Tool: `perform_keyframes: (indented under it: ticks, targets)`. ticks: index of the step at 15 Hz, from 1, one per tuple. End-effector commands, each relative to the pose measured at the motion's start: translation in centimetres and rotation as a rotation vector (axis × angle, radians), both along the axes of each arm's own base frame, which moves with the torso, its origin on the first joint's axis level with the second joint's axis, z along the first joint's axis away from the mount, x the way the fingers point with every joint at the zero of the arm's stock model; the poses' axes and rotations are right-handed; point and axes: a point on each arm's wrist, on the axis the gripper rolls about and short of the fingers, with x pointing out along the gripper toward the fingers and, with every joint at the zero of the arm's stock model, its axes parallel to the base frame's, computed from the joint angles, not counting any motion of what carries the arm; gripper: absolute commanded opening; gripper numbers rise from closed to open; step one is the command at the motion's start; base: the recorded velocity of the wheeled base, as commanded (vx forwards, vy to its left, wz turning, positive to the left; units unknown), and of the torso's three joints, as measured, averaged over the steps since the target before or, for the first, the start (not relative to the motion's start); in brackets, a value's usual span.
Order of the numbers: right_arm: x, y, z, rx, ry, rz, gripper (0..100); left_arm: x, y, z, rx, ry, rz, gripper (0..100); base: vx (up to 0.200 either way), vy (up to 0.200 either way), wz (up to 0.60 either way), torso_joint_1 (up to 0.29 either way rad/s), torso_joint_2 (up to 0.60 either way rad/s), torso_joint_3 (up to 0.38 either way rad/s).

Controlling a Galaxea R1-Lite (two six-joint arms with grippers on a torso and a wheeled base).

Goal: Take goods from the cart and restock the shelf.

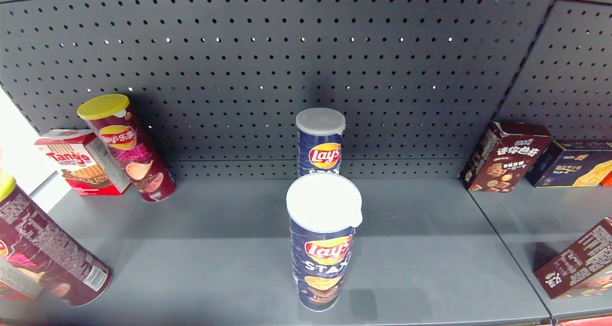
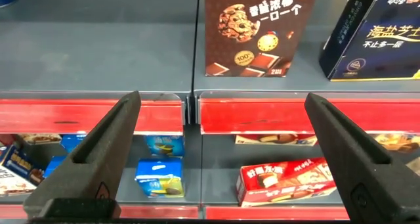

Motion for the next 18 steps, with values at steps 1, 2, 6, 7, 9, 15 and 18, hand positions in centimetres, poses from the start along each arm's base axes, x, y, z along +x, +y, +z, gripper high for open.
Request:
perform_keyframes:
  ticks: [1, 2, 6, 7, 9, 15, 18]
  targets:
    - [0.0, 0.0, 0.0, 0.0, 0.001, 0.001, 100, 0.0, 0.0, 0.02, 0.0, 0.001, -0.002, 100, 0.0, 0.0, 0.0, 0.0, 0.0, 0.0]
    - [0.0, 0.0, 0.0, 0.0, 0.001, 0.001, 100, 0.0, 0.01, 0.02, -0.002, 0.001, 0.0, 100, 0.0, 0.0, 0.0, 0.0, 0.0, 0.0]
    - [0.0, 0.0, 0.0, 0.0, 0.001, 0.001, 100, 0.02, 0.0, -0.02, 0.003, 0.002, 0.0, 100, 0.0, 0.0, 0.0, 0.0, 0.0, 0.0]
    - [0.0, 0.0, 0.0, 0.0, 0.001, 0.001, 100, 0.03, 0.0, -0.02, 0.001, 0.004, 0.0, 100, 0.0, 0.0, 0.0, 0.0, 0.0, 0.0]
    - [0.0, 0.0, 0.0, 0.0, 0.001, 0.001, 100, 0.02, 0.0, -0.02, 0.004, 0.002, -0.002, 100, 0.0, 0.0, 0.0, 0.0, 0.0, 0.0]
    - [0.0, 0.0, 0.0, 0.0, 0.001, 0.001, 100, 0.03, 0.01, -0.02, -0.004, 0.004, 0.003, 100, -0.067, 0.0, 0.0, 0.001, 0.0, 0.001]
    - [0.0, 0.0, 0.0, 0.001, 0.001, 0.001, 100, 0.03, 0.01, -0.02, -0.004, 0.004, 0.002, 100, 0.0, 0.0, 0.0, 0.0, 0.0, 0.0]
